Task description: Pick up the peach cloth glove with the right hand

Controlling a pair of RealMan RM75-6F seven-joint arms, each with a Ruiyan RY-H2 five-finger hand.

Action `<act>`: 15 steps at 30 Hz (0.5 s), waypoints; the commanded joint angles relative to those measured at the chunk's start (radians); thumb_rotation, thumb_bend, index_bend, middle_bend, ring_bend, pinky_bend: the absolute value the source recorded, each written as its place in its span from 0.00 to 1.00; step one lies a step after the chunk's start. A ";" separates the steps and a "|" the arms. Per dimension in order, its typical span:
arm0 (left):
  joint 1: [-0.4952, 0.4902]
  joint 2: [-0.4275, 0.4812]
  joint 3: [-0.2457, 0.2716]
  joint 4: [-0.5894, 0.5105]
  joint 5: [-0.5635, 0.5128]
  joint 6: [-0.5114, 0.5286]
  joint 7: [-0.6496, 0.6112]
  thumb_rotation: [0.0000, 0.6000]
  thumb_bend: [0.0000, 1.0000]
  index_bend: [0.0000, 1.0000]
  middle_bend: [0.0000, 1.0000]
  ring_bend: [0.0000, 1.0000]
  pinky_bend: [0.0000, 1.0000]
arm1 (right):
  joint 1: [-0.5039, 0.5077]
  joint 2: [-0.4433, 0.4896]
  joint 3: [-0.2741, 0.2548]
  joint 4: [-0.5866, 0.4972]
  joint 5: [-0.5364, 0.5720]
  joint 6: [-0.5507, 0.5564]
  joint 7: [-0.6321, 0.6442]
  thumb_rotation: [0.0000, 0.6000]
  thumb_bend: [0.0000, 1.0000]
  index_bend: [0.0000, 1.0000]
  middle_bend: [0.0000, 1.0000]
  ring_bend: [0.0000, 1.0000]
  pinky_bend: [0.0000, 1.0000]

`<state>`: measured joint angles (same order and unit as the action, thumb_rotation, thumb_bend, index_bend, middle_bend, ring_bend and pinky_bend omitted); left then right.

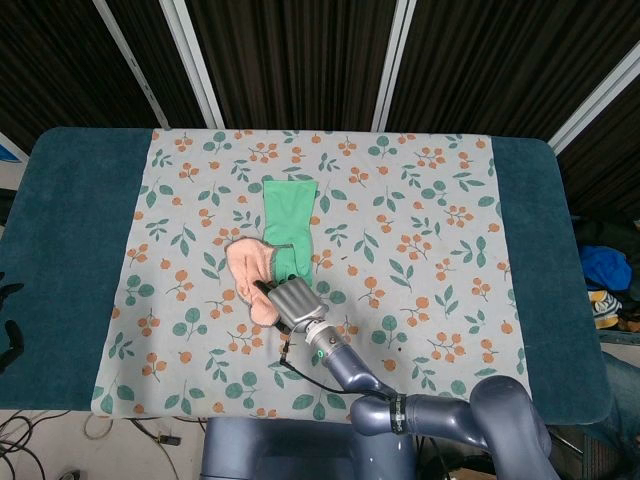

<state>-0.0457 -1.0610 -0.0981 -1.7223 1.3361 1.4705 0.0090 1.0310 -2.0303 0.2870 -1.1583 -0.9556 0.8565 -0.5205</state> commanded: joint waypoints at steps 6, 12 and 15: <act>0.001 0.000 0.001 -0.001 -0.001 0.001 0.002 1.00 0.70 0.21 0.08 0.09 0.03 | -0.032 0.000 -0.003 0.002 -0.027 0.032 0.048 1.00 0.44 0.43 0.54 0.61 0.47; 0.000 0.003 -0.001 -0.005 -0.006 -0.001 -0.001 1.00 0.70 0.21 0.08 0.09 0.03 | -0.060 0.035 0.005 -0.038 -0.035 0.054 0.077 1.00 0.47 0.63 0.64 0.64 0.47; 0.000 0.005 -0.002 -0.009 -0.010 -0.003 -0.001 1.00 0.70 0.21 0.08 0.09 0.03 | -0.077 0.061 0.004 -0.066 -0.044 0.068 0.090 1.00 0.49 0.70 0.65 0.66 0.49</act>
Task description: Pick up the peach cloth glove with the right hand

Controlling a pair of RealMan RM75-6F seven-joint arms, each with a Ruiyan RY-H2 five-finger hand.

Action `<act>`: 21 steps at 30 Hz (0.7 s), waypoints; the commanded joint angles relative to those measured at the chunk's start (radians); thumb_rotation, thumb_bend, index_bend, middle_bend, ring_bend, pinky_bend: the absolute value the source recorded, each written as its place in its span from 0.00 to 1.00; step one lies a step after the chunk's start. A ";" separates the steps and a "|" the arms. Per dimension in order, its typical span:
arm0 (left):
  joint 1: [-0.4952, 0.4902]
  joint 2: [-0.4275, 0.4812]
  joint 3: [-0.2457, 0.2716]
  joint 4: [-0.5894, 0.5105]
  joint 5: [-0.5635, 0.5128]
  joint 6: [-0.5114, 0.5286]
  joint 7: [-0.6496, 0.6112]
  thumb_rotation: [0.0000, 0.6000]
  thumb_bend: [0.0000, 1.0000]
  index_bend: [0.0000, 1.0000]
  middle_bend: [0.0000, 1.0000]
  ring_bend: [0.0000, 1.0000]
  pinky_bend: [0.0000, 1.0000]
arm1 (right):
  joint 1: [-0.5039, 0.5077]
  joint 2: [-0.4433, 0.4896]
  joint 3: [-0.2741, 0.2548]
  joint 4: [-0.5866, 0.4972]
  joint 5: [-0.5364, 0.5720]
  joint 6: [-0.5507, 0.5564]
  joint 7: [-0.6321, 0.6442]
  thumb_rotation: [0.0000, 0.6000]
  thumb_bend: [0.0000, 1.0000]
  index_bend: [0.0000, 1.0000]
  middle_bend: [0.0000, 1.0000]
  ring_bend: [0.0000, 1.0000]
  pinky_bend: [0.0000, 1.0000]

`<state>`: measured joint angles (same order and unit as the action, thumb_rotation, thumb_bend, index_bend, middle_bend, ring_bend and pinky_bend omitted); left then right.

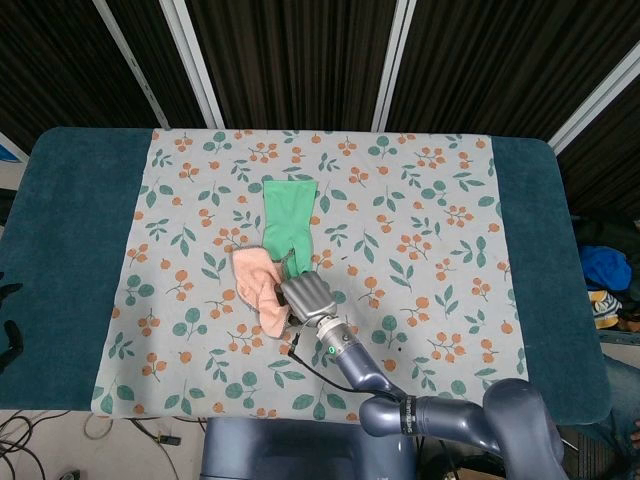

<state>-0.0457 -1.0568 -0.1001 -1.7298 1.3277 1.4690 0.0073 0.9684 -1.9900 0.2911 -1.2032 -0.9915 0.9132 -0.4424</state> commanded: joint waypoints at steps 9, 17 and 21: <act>0.002 0.003 0.000 -0.009 -0.005 -0.001 -0.004 1.00 0.70 0.21 0.08 0.09 0.04 | -0.079 0.133 0.009 -0.142 -0.058 0.065 0.090 1.00 0.52 0.77 0.68 0.68 0.49; 0.003 0.003 0.003 -0.009 -0.002 0.000 -0.007 1.00 0.70 0.21 0.08 0.09 0.04 | -0.166 0.312 0.065 -0.315 -0.084 0.143 0.195 1.00 0.51 0.78 0.69 0.68 0.49; 0.003 0.003 0.003 -0.012 -0.002 0.000 -0.007 1.00 0.70 0.21 0.08 0.09 0.04 | -0.207 0.420 0.111 -0.398 -0.058 0.147 0.263 1.00 0.50 0.81 0.69 0.68 0.49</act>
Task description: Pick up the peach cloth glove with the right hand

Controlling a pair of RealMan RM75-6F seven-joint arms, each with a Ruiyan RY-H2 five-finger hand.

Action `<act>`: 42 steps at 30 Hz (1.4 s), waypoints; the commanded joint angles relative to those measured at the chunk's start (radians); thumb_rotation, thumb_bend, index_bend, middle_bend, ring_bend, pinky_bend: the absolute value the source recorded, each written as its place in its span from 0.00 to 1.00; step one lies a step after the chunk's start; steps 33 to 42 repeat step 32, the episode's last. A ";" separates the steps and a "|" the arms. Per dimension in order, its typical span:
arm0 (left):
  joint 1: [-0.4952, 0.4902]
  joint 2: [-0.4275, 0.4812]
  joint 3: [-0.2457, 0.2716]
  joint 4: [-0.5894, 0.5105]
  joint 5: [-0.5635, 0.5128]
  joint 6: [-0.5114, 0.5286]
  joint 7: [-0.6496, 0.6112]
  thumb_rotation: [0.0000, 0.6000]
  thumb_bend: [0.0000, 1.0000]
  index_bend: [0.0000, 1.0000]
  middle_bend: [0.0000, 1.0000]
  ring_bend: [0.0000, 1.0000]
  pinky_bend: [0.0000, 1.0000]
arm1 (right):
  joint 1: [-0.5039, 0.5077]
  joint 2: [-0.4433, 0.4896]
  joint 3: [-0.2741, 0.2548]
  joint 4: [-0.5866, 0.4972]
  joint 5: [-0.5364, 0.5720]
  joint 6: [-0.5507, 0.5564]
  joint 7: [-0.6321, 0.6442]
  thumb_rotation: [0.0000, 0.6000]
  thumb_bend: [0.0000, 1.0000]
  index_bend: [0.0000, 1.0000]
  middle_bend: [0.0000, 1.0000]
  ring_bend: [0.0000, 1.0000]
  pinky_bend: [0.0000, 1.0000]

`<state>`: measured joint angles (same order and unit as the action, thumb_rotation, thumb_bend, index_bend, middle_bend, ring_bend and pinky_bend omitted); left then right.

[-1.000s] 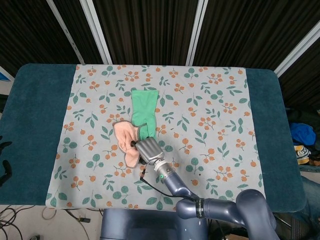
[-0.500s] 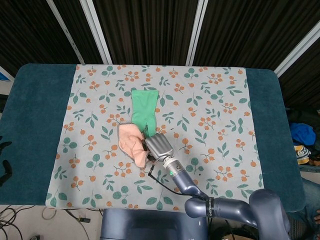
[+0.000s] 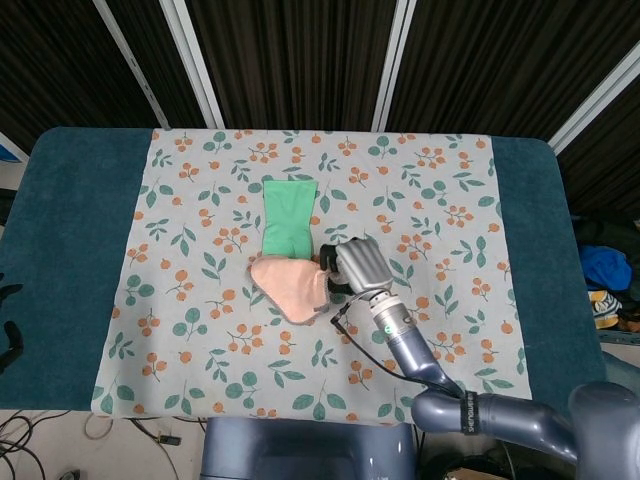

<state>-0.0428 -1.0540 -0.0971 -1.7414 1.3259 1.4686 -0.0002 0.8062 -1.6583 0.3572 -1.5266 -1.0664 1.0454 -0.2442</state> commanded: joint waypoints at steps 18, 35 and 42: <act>0.004 -0.001 0.000 -0.003 0.001 0.008 -0.004 1.00 0.70 0.21 0.08 0.09 0.04 | -0.191 0.379 0.279 -0.210 0.011 0.134 0.478 1.00 0.50 0.84 0.72 0.69 0.49; 0.006 0.000 0.000 -0.006 0.001 0.010 -0.006 1.00 0.70 0.21 0.08 0.09 0.04 | -0.244 0.362 0.334 -0.196 0.000 0.240 0.711 1.00 0.55 0.85 0.72 0.69 0.49; 0.006 0.000 0.000 -0.006 0.001 0.010 -0.006 1.00 0.70 0.21 0.08 0.09 0.04 | -0.244 0.362 0.334 -0.196 0.000 0.240 0.711 1.00 0.55 0.85 0.72 0.69 0.49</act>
